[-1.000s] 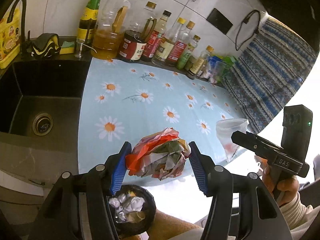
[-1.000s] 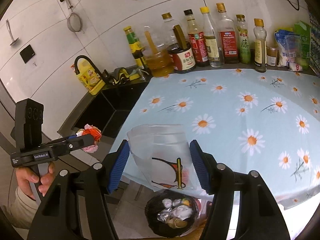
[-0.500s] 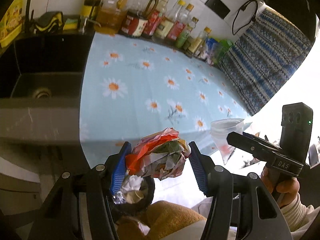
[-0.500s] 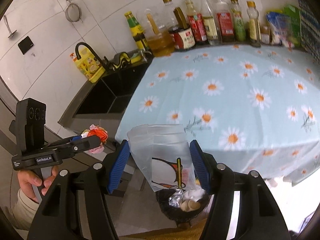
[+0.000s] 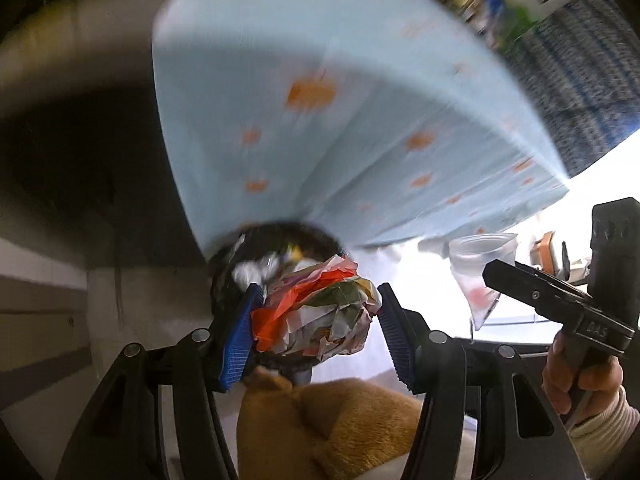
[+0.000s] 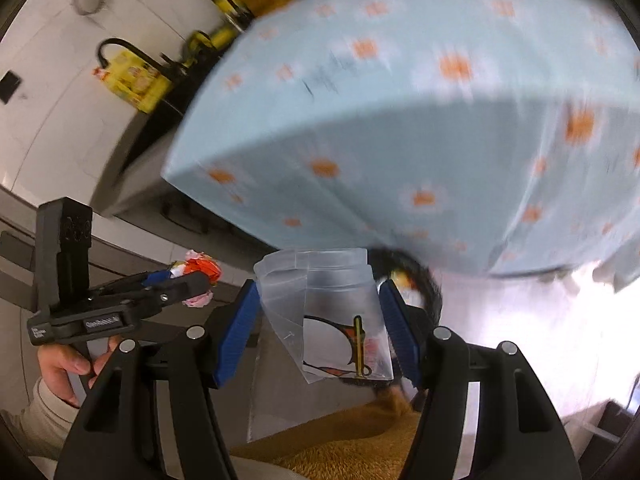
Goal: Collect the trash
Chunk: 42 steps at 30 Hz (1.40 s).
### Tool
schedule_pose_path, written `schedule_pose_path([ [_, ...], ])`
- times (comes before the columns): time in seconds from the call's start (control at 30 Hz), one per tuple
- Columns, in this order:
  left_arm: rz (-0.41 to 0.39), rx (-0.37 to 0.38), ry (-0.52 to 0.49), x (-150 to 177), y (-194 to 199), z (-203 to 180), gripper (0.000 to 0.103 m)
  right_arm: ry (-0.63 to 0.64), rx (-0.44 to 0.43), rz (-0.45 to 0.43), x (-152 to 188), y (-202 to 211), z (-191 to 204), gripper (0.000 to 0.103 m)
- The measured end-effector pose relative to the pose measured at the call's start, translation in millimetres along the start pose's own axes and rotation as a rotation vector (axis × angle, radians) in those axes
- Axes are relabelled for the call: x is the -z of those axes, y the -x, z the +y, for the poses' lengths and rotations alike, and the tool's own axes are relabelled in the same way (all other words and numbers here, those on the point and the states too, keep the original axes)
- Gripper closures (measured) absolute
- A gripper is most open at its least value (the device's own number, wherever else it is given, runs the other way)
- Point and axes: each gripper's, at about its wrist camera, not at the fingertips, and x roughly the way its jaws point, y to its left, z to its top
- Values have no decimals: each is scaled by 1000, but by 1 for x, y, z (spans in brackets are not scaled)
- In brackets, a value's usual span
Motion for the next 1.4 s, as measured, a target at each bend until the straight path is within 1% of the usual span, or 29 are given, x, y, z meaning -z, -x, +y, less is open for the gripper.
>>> schedule_pose_path([
  [0.03,28,-16,14,4,-15,6,47,-31,-1,19,5,-11,-7,41],
  [0.13,87,-31,48,11,-47,17,47,-95,-9,62,14,-40,-25,41],
  [0.23,128,-61,44,12,-76,22,47,-173,-28,105,21,-69,-44,41],
  [0.3,150,-63,56,12,-97,28,47,-229,-35,115,26,-88,-58,41],
  [0.33,156,-67,59,11,-104,30,47,-263,-22,122,29,-100,-67,41],
  [0.37,163,-70,64,10,-113,33,47,-308,-28,130,32,-111,-76,41],
  [0.47,171,-92,78,8,-135,42,46,-448,-75,155,41,-140,-102,41],
  [0.53,180,-98,109,9,-150,50,45,-514,-97,169,49,-156,-118,41],
  [0.6,194,-97,136,12,-163,55,45,-537,-88,178,54,-166,-130,41],
  [0.67,190,-81,153,14,-171,57,45,-563,-95,181,57,-176,-142,41],
  [0.77,186,-69,181,19,-177,60,45,-586,-98,186,59,-182,-152,41],
  [0.83,188,-67,190,21,-180,61,45,-586,-100,176,57,-183,-151,41],
  [0.93,212,-59,192,24,-185,60,45,-592,-103,173,58,-183,-149,39],
  [1.03,223,-81,186,22,-187,60,40,-582,-96,170,56,-180,-145,18],
  [1.07,219,-97,187,21,-187,60,35,-585,-96,165,56,-179,-144,18],
  [1.1,214,-107,192,21,-186,61,33,-590,-101,161,56,-178,-144,18],
  [1.17,211,-110,210,20,-182,63,33,-596,-106,155,54,-173,-144,18],
  [1.3,200,-131,206,17,-174,62,32,-584,-118,137,50,-160,-143,18],
  [1.33,196,-139,205,16,-172,61,27,-579,-123,134,49,-155,-142,18],
  [1.4,185,-140,205,17,-165,60,25,-563,-125,126,47,-145,-140,18],
])
